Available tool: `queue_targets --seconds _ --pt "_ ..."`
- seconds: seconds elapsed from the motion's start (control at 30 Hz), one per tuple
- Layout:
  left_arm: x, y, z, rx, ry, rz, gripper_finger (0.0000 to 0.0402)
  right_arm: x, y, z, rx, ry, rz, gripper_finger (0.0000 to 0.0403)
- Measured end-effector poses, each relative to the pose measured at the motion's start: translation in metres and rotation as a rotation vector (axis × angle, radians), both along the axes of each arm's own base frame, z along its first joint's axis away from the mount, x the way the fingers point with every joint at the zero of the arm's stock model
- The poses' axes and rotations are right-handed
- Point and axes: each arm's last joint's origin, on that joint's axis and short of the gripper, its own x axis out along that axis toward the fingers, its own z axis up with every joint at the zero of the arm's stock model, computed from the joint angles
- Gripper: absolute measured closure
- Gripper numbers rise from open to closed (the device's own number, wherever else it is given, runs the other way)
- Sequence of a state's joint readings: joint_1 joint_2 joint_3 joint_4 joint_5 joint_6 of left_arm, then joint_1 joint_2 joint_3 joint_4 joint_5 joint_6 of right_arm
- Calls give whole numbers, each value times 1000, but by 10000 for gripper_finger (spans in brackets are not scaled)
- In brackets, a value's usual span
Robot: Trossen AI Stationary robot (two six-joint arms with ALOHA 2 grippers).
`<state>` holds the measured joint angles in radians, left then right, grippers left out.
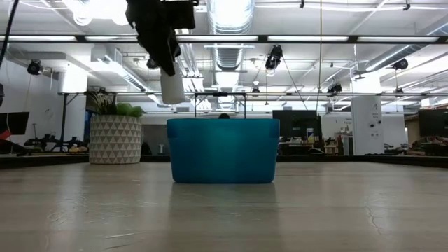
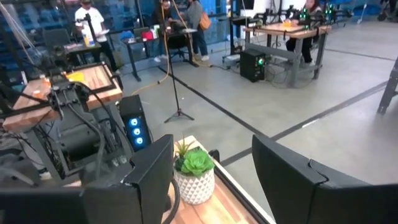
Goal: Pick and place pill bottles into a basket
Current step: Put the white medicine bottle into the blue bin
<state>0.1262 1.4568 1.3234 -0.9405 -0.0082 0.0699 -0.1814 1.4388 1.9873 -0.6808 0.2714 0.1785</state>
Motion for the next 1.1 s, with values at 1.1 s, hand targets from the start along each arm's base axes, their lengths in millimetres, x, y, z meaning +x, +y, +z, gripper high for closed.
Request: queue_targets --seconds 1.1 --pt "58 -23 -11 15 50 -137 245 -21 14 7 28 -15 46 193"
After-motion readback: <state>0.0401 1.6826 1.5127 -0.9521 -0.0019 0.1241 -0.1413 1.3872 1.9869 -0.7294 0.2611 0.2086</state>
